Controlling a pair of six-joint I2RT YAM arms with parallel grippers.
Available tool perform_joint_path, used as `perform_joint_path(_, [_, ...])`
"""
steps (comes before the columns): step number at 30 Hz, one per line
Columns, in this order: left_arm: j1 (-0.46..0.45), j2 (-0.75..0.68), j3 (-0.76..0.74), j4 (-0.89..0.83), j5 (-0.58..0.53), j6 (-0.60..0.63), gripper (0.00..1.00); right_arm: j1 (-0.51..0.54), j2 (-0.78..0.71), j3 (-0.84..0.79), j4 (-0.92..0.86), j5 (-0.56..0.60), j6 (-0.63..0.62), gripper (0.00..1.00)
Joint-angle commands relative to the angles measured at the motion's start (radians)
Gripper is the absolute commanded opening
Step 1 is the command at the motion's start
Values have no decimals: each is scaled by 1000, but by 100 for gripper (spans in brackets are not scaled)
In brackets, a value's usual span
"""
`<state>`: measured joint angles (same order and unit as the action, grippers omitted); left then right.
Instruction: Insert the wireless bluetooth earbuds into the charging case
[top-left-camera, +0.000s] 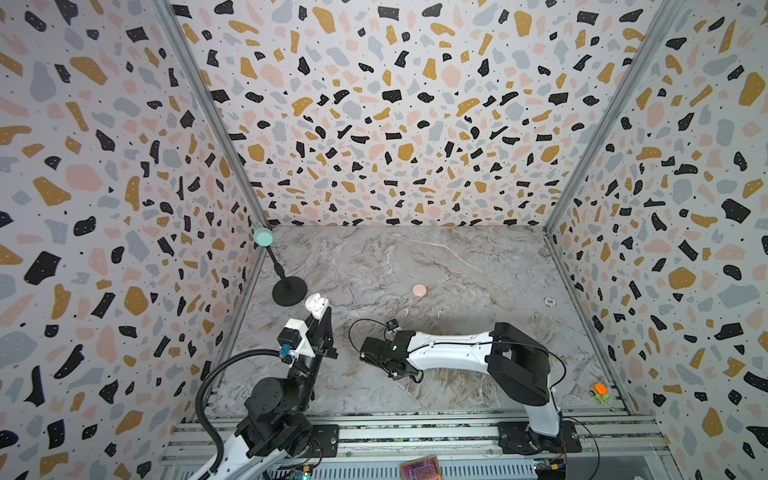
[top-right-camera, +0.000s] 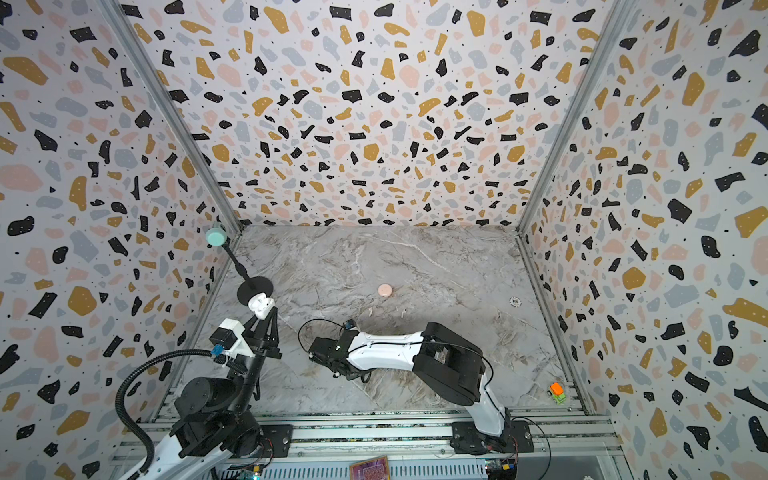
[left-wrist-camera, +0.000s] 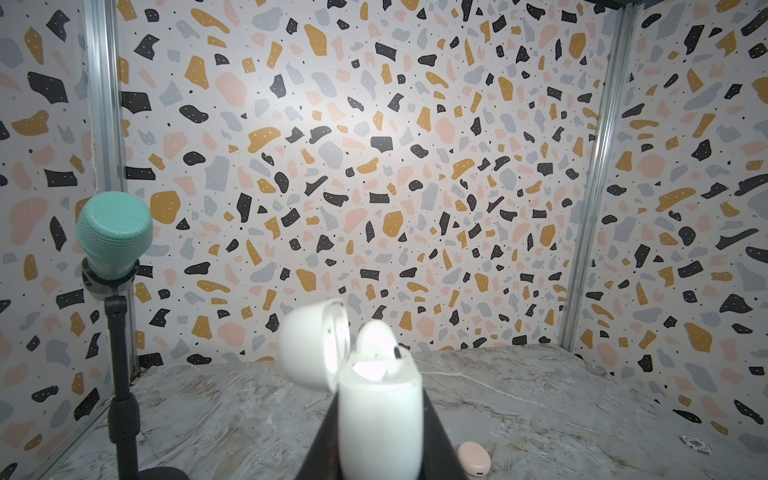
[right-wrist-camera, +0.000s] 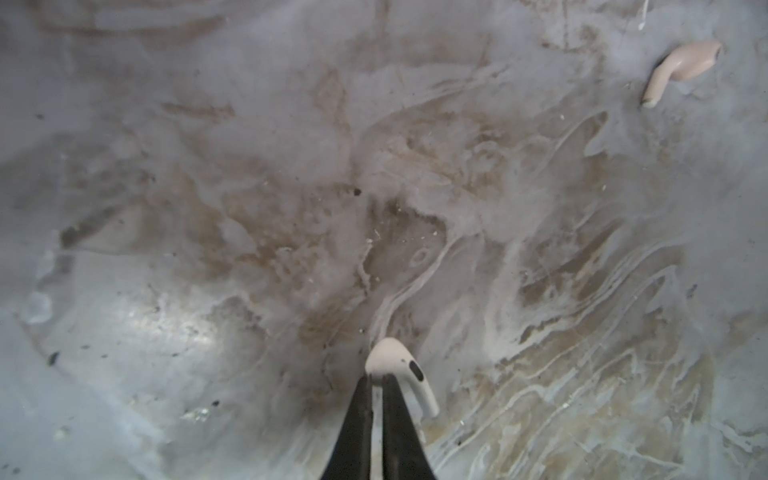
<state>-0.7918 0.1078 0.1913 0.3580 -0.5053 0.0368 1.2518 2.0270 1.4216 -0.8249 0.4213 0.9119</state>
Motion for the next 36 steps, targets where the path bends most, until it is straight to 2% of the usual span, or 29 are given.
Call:
perform_joint_path(1, [6, -4, 14, 29, 8, -6, 0, 9, 7, 39, -68, 36, 12, 10])
perform_joint_path(9, [6, -3, 14, 28, 8, -6, 0, 24, 2, 74, -84, 38, 12, 11])
perform_joint_path(17, [6, -4, 14, 29, 8, -7, 0, 42, -79, 82, -60, 10, -10, 22])
perform_joint_path(20, [6, -5, 14, 27, 8, -7, 0, 41, -142, 53, -33, 13, -24, 32])
perform_joint_path(25, [6, -3, 15, 27, 15, -6, 0, 15, -278, -32, 38, -3, -52, 62])
perform_joint_path(28, [6, -2, 14, 24, 43, 1, 0, -5, -351, -83, 68, -12, -70, 75])
perform_joint_path(32, [6, 9, 14, 24, 130, 17, 0, -46, -457, -163, 131, -40, -98, 85])
perform_joint_path(36, [6, 37, 6, 50, 272, 34, 0, -84, -600, -262, 230, -61, -123, 95])
